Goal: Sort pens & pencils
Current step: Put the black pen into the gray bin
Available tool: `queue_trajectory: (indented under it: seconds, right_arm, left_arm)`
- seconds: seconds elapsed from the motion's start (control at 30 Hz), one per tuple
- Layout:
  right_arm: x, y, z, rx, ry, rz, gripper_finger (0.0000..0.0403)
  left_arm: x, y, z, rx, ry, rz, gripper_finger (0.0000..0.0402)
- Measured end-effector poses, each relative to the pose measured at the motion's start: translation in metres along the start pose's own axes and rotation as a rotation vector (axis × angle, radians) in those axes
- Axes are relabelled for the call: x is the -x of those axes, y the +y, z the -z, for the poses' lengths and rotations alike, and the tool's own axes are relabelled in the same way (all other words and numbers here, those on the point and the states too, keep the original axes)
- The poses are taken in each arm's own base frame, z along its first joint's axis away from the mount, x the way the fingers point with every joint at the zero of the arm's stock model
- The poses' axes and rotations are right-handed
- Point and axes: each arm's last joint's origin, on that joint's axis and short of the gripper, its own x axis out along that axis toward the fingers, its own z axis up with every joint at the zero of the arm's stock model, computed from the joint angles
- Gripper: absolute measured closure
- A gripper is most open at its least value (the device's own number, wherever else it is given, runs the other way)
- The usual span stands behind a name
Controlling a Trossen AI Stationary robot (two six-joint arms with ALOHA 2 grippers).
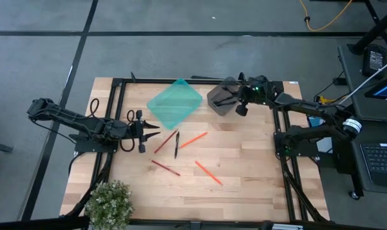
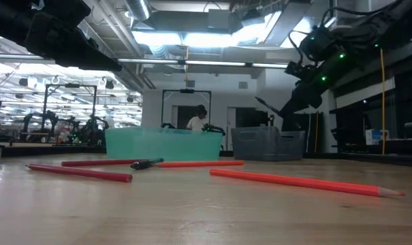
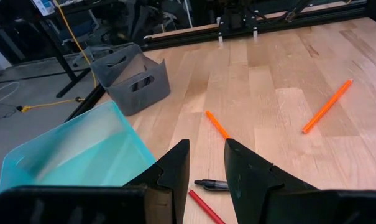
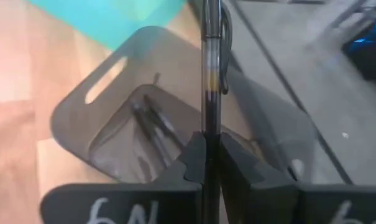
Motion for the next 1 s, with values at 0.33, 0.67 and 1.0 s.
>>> queue_trajectory:
  seconds: [0.33,0.67,1.0]
  right_arm:
    - [-0.047,-0.001,0.004,0.097,0.184,-0.116,0.0392]
    - [-0.074,-0.011,-0.010,0.129,0.224,-0.144,0.0394]
    - [-0.069,-0.022,-0.039,0.072,0.188,-0.121,0.0389]
  left_arm:
    - [-0.002,0.005,0.000,0.015,0.007,-0.031,0.0308]
    - [-0.003,0.008,0.001,0.024,0.013,-0.057,0.0308]
    - [-0.003,0.009,0.002,0.023,0.023,-0.059,0.0308]
